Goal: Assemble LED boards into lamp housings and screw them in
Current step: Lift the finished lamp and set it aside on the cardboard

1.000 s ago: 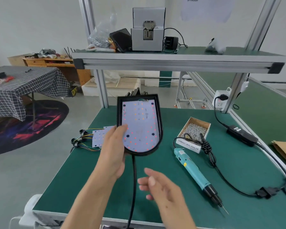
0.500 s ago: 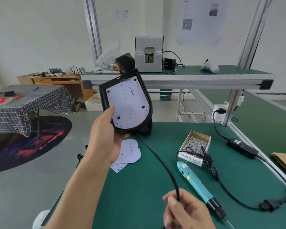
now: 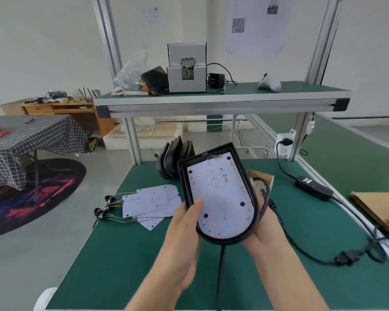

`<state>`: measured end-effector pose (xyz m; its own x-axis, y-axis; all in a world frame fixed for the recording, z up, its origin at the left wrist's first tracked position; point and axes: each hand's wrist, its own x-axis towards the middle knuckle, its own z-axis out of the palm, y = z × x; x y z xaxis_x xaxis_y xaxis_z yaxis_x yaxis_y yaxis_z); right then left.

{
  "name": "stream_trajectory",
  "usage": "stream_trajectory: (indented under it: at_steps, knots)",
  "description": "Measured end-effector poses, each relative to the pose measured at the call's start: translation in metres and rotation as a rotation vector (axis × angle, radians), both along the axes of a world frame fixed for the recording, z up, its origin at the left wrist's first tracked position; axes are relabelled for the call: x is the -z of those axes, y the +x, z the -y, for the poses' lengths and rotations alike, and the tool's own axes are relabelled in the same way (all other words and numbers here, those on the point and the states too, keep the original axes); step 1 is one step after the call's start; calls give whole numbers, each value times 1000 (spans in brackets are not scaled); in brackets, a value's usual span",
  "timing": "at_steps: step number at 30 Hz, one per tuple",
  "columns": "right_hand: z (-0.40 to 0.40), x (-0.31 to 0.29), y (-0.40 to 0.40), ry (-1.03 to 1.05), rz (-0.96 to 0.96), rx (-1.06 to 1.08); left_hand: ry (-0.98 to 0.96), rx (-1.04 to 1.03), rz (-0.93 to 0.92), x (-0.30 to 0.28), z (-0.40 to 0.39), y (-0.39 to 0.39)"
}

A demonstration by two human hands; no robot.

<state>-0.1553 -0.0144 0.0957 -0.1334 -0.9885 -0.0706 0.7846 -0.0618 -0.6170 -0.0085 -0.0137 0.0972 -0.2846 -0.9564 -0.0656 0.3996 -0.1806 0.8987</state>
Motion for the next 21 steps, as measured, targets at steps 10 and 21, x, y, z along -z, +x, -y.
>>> stream_trajectory:
  at_steps: [10,21]
  knots:
    - [15,-1,-16,6,-275,-26,47,25,0,14,0,-7]
    - [-16,0,-89,114,-512,-57,-8,135,144,11,15,-52]
